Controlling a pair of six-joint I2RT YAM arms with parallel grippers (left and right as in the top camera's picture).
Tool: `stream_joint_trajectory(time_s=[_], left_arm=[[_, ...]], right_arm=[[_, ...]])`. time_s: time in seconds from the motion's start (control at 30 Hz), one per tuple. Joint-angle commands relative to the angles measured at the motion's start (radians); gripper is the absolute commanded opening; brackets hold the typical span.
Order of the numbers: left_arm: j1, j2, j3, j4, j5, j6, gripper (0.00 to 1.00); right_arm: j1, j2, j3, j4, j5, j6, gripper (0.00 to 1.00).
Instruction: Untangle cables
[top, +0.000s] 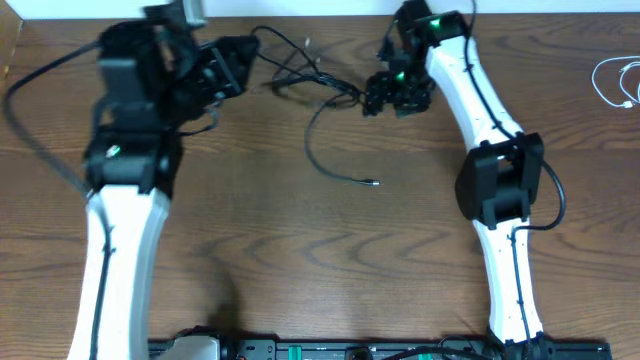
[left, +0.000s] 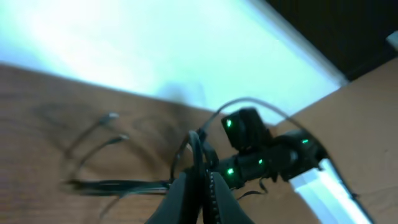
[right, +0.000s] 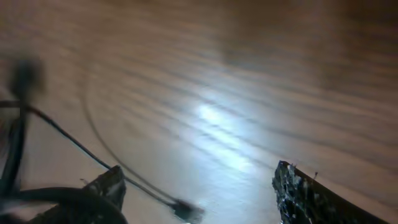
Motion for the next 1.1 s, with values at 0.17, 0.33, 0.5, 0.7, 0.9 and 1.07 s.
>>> stream_joint_trajectory(time_s=[0.17, 0.33, 0.5, 0.7, 0.9, 1.07], left_arm=[[0.223, -0.217, 0.051, -0.012, -0.008, -0.009, 0.07], [0.302, -0.239, 0.051, -0.095, 0.019, -0.008, 0.07], [0.263, -0.182, 0.051, -0.214, 0.048, 0.016, 0.07], [0.158, -0.082, 0.051, -0.324, 0.043, 0.109, 0.07], [0.069, 0.043, 0.048, -0.364, 0.039, 0.124, 0.08], [0.031, 0.148, 0.048, -0.369, 0.042, 0.121, 0.07]], right_arm=[[-0.135, 0.036, -0.008, 0.0, 0.19, 0.026, 0.7], [-0.182, 0.036, -0.008, -0.005, 0.141, -0.002, 0.69], [-0.17, 0.036, -0.006, 0.028, -0.109, -0.184, 0.71], [-0.118, 0.036, -0.001, 0.066, -0.134, -0.196, 0.72], [-0.047, 0.036, -0.001, 0.103, -0.131, -0.192, 0.72], [0.001, 0.036, -0.001, 0.138, -0.035, -0.134, 0.75]])
